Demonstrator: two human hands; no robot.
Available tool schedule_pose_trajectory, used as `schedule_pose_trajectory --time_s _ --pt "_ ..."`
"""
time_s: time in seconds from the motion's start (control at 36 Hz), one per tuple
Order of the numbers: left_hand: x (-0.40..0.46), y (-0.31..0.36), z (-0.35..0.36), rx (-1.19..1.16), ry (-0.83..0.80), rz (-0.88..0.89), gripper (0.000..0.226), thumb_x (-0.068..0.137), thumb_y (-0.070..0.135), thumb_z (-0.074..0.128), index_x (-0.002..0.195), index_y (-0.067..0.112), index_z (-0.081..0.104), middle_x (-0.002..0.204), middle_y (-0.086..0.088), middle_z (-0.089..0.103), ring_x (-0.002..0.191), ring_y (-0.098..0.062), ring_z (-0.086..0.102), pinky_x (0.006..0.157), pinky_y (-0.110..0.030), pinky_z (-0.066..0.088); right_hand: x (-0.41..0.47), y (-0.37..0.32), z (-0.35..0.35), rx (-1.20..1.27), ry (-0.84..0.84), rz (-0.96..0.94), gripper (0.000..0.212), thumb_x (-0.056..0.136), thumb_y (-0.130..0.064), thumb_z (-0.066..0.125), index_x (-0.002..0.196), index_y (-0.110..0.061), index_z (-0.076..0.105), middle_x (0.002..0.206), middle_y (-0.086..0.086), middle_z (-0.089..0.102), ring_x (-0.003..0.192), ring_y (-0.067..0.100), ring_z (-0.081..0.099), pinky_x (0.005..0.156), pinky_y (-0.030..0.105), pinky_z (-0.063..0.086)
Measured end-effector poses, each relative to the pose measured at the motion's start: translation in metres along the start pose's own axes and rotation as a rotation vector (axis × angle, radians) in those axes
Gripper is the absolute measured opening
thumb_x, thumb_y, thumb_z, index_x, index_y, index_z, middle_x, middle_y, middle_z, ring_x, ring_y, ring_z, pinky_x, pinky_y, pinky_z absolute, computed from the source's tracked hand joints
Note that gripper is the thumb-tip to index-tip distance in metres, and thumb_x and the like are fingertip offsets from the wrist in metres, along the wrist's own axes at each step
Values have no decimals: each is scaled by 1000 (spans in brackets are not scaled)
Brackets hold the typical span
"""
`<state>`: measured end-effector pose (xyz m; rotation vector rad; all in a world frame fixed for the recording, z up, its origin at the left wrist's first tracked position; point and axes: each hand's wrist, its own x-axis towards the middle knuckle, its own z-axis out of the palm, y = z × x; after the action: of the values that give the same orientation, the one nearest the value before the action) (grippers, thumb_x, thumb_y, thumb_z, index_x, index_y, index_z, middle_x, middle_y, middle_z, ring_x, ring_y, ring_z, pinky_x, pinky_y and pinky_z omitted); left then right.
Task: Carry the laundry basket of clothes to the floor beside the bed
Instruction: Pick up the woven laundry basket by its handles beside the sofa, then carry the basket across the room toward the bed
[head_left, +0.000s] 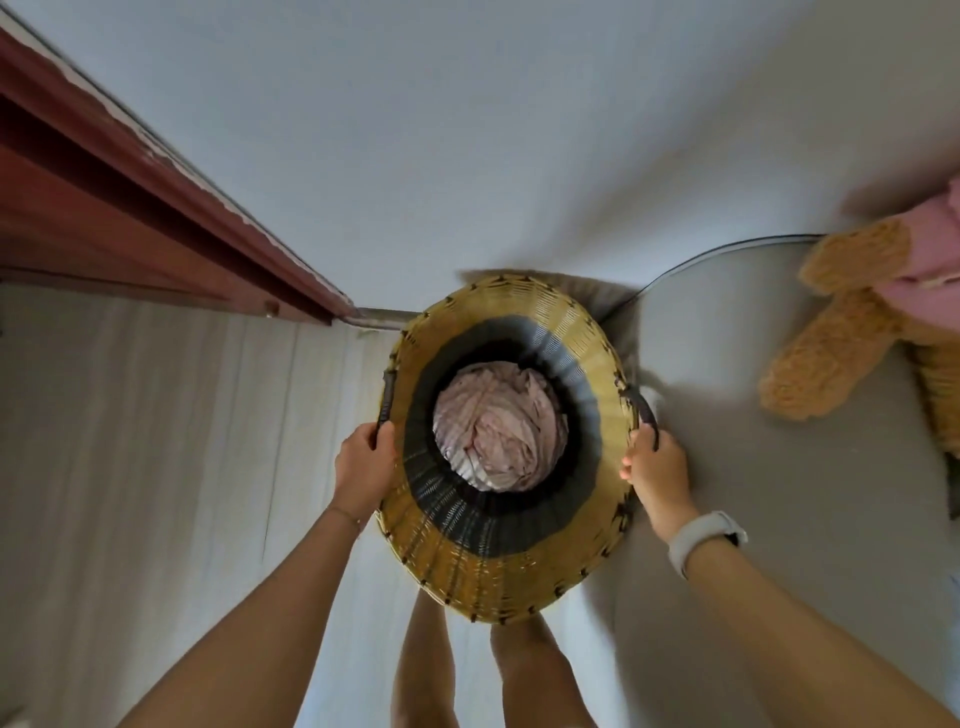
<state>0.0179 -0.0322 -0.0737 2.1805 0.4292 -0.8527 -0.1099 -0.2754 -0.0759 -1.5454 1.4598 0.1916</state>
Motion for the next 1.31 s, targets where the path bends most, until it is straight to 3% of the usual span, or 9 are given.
schedule_pose_trajectory --time_s 0.11,0.28,0.36,0.44,0.78,0.94,1.08,1.19,1.31 --pt "-21 -13 -9 -38 150 12 30 93 32 38 90 9 57 72 -3 52 69 -17 49 58 -19 38 -11 -2 -1 -124 0 -84 28 96 -22 31 94 -3 52 84 15 52 82 28 48 76 39 38" --pt "-69 -34 -42 -159 355 -20 31 92 34 41 91 10 61 77 -6 57 68 -21 51 60 -24 41 -36 -20 -3 -66 -100 -183 31 93 -21 40 85 6 54 63 6 40 55 19 37 51 29 31" --pt "-95 -50 -64 -223 483 -62 31 91 35 43 88 10 61 72 -7 56 67 -25 51 63 -35 43 -57 -33 -1 -28 -235 -257 22 90 -16 45 70 -8 50 60 5 36 48 14 33 43 22 29" --pt "-124 -66 -86 -290 582 -110 33 92 32 44 83 4 60 66 -6 51 57 -18 43 55 -26 33 -89 -44 4 -30 -338 -356 25 91 -16 44 68 -8 46 57 5 36 38 4 35 40 16 31" --pt "-219 -142 -145 -534 824 -221 47 89 29 46 68 -12 56 64 -29 50 59 -27 36 57 -37 28 -199 -53 49 -203 -398 -664 30 93 -31 43 66 -17 47 56 -1 40 46 10 34 46 24 30" --pt "-276 -211 -162 -729 863 -316 33 88 32 47 58 19 51 72 -17 52 66 -27 41 62 -38 34 -250 -37 73 -305 -523 -778 32 88 -36 45 64 -14 42 54 0 35 49 16 30 49 31 27" --pt "-336 -281 -174 -838 927 -417 34 89 32 47 57 19 50 72 -17 51 66 -26 41 62 -38 34 -315 -12 103 -412 -660 -897 33 83 -42 44 62 -18 43 55 -3 35 50 14 29 51 31 25" --pt "-394 -330 -181 -965 1041 -508 34 88 33 47 62 11 53 69 -16 47 64 -26 38 61 -38 32 -382 14 133 -473 -779 -993 43 83 -44 44 69 -3 48 53 -4 37 51 16 29 52 35 25" --pt "-449 -380 -181 -1077 1166 -634 37 90 33 45 60 13 52 65 -12 45 60 -24 37 58 -34 31 -452 50 167 -560 -925 -1073 37 83 -44 45 59 -15 42 50 -8 35 49 14 27 48 33 21"
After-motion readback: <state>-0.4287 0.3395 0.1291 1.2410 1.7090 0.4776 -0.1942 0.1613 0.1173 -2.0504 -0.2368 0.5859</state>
